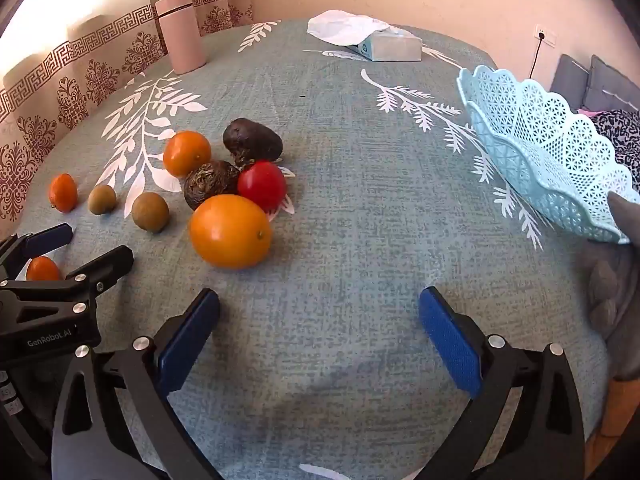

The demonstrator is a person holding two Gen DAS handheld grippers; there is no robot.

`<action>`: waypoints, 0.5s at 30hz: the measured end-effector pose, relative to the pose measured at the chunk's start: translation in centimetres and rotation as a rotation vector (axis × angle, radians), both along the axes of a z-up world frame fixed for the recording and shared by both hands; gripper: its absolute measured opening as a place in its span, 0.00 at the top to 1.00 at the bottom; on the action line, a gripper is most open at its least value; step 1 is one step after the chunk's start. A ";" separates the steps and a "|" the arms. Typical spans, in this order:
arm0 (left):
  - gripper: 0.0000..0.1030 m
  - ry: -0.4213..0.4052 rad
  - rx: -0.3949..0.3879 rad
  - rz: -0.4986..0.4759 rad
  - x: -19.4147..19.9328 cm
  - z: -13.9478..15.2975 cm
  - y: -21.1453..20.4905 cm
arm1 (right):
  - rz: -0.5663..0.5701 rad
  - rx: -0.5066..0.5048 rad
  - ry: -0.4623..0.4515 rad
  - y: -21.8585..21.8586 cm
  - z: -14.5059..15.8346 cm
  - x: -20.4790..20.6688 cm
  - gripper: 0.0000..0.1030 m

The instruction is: Organize fruits

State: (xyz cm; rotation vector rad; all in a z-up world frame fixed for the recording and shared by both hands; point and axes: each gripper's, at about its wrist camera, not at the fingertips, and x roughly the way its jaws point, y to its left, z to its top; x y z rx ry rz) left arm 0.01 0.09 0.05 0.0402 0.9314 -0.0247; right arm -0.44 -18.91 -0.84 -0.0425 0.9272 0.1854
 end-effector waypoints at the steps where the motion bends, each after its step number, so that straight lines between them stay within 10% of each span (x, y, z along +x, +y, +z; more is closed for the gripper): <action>1: 0.05 0.000 0.004 0.000 0.0 0.0 -0.1 | 0.000 -0.003 -0.002 0.0 0.0 0.0 0.02; 15: 0.05 -0.002 0.006 0.000 0.0 0.0 0.0 | 0.000 -0.001 -0.003 -0.1 0.0 -0.1 0.02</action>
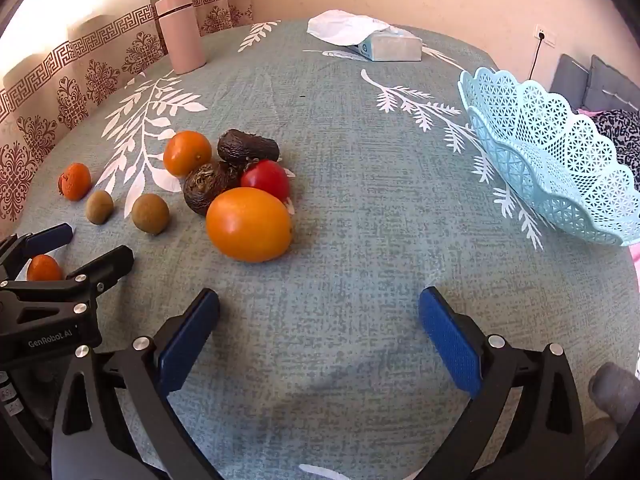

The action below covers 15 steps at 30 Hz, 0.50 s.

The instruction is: Organize fruits

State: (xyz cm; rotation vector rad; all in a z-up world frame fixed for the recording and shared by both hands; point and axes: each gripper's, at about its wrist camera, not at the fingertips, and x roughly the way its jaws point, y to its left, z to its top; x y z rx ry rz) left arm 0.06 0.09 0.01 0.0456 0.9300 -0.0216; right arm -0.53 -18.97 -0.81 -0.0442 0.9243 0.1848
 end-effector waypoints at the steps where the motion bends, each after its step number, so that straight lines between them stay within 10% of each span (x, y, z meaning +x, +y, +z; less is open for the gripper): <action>1: 0.05 0.000 0.001 0.000 -0.1 0.0 0.0 | 0.000 -0.001 0.000 0.0 0.0 0.0 0.02; 15: 0.05 0.000 0.005 0.000 -0.1 0.0 -0.1 | -0.001 -0.001 -0.001 0.1 -0.1 0.0 0.02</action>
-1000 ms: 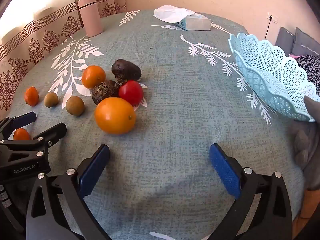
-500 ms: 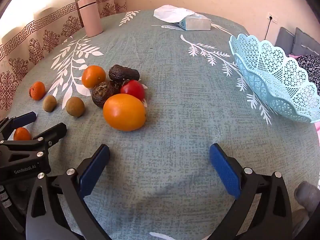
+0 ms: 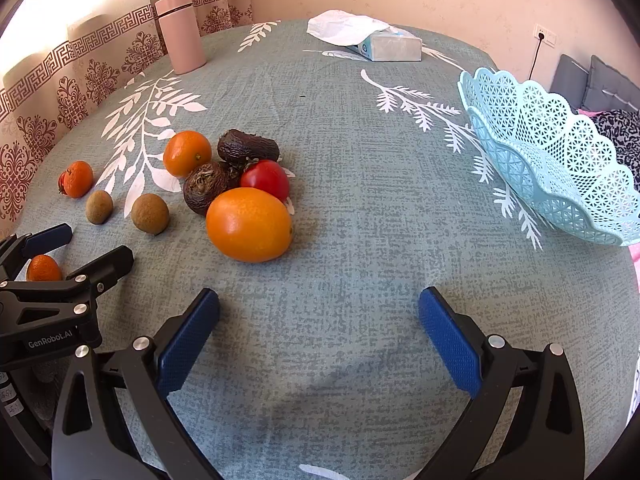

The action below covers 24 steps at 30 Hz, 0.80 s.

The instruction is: Organize fruits

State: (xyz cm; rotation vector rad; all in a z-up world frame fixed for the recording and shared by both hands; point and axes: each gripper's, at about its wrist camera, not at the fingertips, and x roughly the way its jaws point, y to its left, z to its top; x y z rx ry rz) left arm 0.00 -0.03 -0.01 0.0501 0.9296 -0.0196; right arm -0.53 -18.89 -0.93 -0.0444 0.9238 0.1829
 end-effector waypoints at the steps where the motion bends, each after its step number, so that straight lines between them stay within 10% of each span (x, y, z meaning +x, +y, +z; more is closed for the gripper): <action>1: 0.05 0.000 0.000 0.000 0.0 0.0 0.0 | -0.001 0.001 0.001 0.0 0.0 0.0 0.02; 24: 0.05 0.000 0.001 0.000 0.0 0.0 0.0 | -0.068 -0.054 -0.010 0.8 0.4 -0.2 0.02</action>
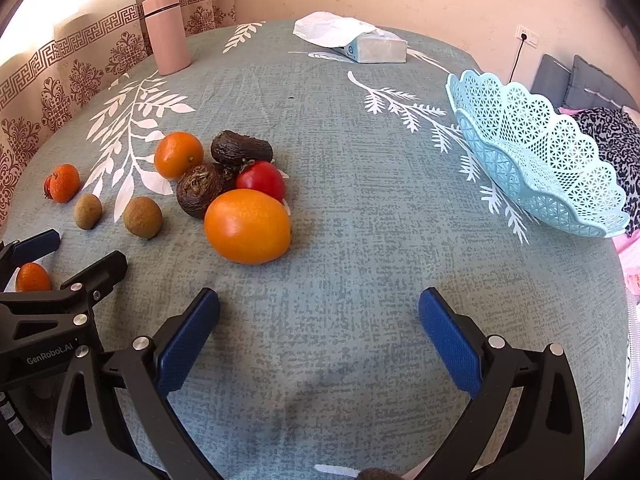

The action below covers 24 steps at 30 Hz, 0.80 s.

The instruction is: Organize fruits

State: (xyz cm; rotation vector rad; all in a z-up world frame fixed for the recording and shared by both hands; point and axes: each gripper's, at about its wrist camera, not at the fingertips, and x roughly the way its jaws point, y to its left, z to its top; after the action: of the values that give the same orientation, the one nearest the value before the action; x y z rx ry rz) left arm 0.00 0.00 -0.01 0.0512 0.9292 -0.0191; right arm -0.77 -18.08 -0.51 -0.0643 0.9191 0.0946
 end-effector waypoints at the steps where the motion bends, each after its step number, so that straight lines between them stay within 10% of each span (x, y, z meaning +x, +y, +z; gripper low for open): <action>1: 0.05 0.000 0.000 0.000 0.0 0.0 0.0 | -0.005 -0.003 0.001 0.0 0.0 0.0 0.02; 24: 0.05 0.006 -0.004 0.002 0.2 0.1 0.2 | -0.022 0.006 0.016 0.0 0.0 0.1 0.02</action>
State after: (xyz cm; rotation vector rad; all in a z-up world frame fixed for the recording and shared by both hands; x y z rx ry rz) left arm 0.23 0.17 0.06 0.0465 0.9352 -0.0192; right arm -0.71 -18.07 -0.48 -0.0481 0.9353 0.0778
